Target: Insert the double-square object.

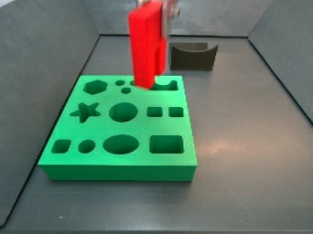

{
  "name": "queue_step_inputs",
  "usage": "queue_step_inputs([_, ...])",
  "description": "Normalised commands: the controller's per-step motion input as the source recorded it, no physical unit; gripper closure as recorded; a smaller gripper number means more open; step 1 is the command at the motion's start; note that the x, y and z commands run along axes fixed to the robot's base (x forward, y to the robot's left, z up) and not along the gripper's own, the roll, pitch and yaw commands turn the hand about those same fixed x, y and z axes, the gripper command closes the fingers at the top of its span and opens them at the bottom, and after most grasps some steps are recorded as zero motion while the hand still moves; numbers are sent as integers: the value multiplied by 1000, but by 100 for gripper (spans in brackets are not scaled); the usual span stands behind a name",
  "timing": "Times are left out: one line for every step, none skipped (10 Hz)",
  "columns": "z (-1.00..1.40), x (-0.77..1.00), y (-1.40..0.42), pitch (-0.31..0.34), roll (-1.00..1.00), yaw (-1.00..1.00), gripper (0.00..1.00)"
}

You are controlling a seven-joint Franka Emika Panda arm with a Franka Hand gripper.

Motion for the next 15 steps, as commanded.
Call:
queue_step_inputs([-734,0,0,-19,0,-1000,100])
queue_step_inputs([-700,0,0,-33,0,-1000,100])
queue_step_inputs([-509,0,0,-46,-7,-1000,100])
queue_step_inputs([-354,0,0,-47,-47,-1000,100])
queue_step_inputs([-289,0,0,-30,-71,-1000,100])
queue_step_inputs([-200,6,0,-9,-100,-980,100])
queue_step_inputs([-171,17,0,-1,-109,-971,100])
queue_step_inputs([-177,11,0,0,-104,-974,100])
queue_step_inputs([-183,11,0,0,-101,-977,100])
queue_step_inputs([-174,23,0,0,-106,-969,100])
queue_step_inputs([-80,106,0,-7,-151,-914,100])
queue_step_inputs([-200,351,-9,0,-141,-740,100])
queue_step_inputs([-260,446,-26,0,-127,-674,100])
queue_step_inputs([-337,623,-57,0,-114,-534,100])
queue_step_inputs([-409,646,-74,0,-81,-503,100])
